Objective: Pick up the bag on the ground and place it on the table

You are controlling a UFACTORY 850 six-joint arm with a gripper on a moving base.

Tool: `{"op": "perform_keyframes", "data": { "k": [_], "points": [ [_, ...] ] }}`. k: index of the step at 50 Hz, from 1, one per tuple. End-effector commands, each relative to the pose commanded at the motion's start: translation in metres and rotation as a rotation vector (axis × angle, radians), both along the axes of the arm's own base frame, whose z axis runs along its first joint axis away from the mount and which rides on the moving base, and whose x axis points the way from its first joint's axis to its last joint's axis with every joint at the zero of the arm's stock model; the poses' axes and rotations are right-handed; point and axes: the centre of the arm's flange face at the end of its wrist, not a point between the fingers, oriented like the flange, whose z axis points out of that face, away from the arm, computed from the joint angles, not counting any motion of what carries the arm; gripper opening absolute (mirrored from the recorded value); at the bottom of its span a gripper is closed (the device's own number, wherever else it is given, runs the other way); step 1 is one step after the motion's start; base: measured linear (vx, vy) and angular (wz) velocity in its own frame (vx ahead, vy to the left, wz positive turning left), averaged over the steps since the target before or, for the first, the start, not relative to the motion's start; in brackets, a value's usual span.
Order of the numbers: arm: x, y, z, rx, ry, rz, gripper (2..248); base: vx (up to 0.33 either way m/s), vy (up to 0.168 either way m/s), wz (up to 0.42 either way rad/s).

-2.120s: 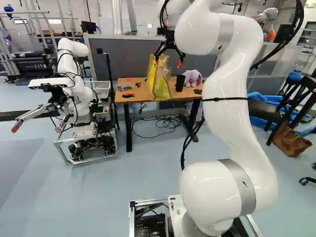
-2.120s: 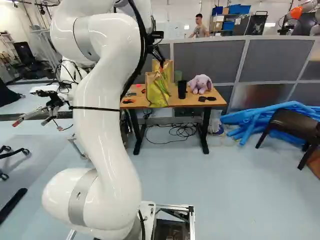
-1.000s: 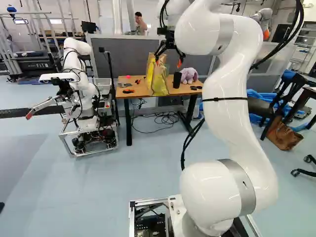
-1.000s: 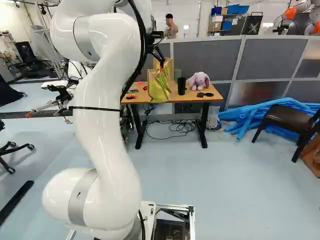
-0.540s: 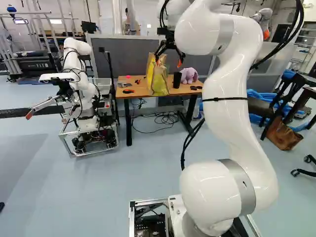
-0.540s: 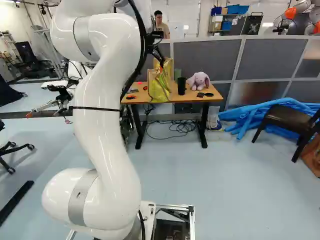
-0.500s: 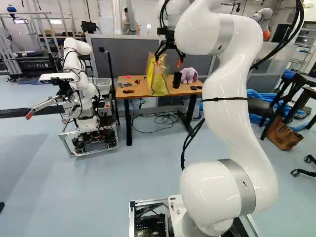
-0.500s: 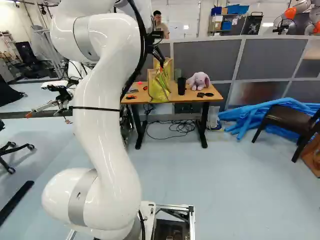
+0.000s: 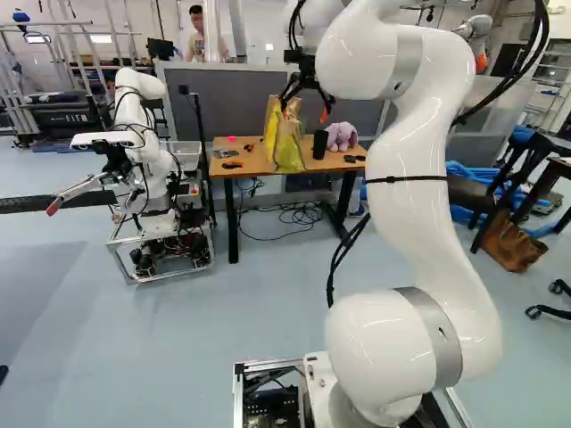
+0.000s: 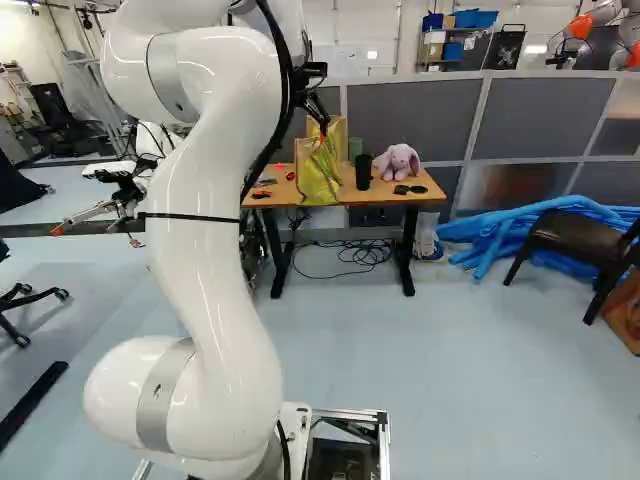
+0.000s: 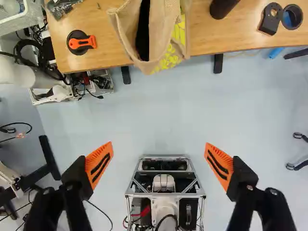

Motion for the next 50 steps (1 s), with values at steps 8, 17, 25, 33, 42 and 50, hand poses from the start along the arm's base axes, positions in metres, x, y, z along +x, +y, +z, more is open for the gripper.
{"op": "perform_keyframes", "data": {
  "k": [8, 17, 25, 33, 42, 50],
  "points": [
    [0.0, 0.0, 0.0, 0.0, 0.0, 0.0, 247, 0.0, 0.0, 0.0],
    [0.0, 0.0, 0.0, 0.0, 0.0, 0.0, 247, 0.0, 0.0, 0.0],
    [-0.0002, 0.0, -0.0007, 0.0, -0.003, 0.0, 247, 0.0, 0.0, 0.0],
    [-0.0006, 0.0, -0.0022, 0.0, -0.009, 0.0, 247, 0.0, 0.0, 0.0],
    [-0.0015, -0.0001, -0.0051, -0.001, -0.02, 0.0, 247, 0.0, 0.0, 0.0],
    [-0.0026, -0.0001, -0.0087, -0.001, -0.033, 0.0, 247, 0.0, 0.0, 0.0]
  ]
}}
